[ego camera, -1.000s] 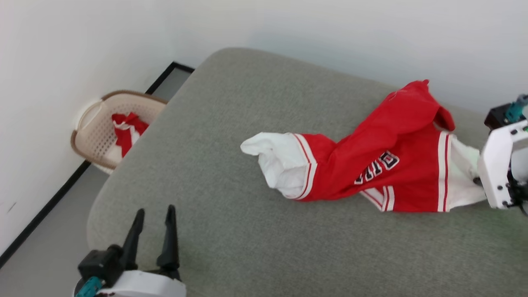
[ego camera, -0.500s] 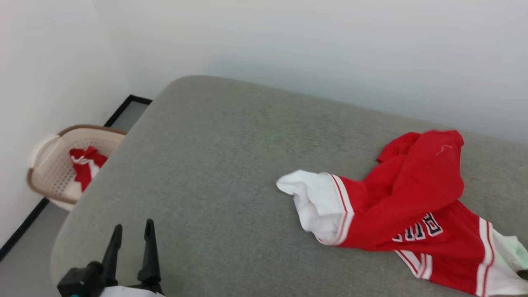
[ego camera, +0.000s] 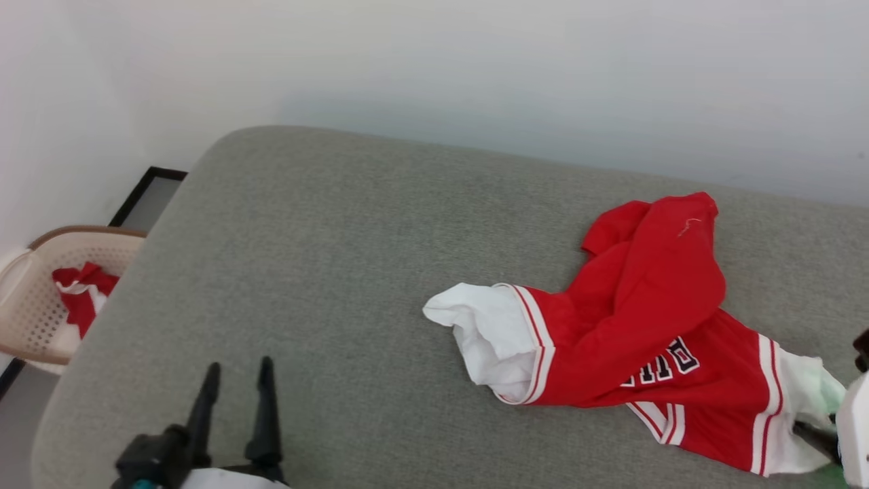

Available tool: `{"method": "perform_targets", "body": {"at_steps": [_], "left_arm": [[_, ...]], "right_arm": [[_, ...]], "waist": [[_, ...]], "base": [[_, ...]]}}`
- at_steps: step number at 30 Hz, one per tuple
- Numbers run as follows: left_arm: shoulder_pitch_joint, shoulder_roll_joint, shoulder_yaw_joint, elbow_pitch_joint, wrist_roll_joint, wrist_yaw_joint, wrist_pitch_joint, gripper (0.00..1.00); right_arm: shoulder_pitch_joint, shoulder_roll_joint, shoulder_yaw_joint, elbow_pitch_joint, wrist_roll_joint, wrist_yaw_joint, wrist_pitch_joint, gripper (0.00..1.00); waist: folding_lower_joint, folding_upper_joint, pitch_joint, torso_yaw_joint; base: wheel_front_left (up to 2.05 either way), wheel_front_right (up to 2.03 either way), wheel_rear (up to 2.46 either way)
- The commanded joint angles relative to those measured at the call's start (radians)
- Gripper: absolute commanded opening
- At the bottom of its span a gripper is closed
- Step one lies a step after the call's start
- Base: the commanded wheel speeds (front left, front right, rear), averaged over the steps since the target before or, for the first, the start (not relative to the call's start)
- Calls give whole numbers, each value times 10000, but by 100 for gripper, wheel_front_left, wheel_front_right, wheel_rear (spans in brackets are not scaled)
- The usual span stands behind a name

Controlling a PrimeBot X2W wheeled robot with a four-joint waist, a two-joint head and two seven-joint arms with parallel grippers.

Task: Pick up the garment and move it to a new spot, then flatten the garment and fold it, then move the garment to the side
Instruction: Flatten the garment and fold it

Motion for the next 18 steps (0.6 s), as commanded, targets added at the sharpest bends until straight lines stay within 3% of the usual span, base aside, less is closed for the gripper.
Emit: {"method": "perform_targets", "body": {"at_steps": [1,6,11,18], "left_arm": [[-15,56,-234,-38,-84,-34,0,100],[-225,624,-1162,-171,-598,-34,364,100],[-589,1667,-2524,-930,-1425,-34,1808,100],[-1031,2510,-3832,-1449,-2025,-35,3484,100]], "right_arm": [[-98,43,-247,-157,-187,-7,-76,100],[137,144,-1233,-876,-765,-7,-265,100],[646,375,-2619,-1715,-1633,-7,-791,100],[1879,1483,-4673,-3095,-3087,-7,-967,100]], "waist": [[0,0,17,-204],[0,0,-33,-550],[0,0,-60,-899],[0,0,-36,-1491]], "base": [[0,0,0],[0,0,0],[0,0,0],[0,0,0]]}}
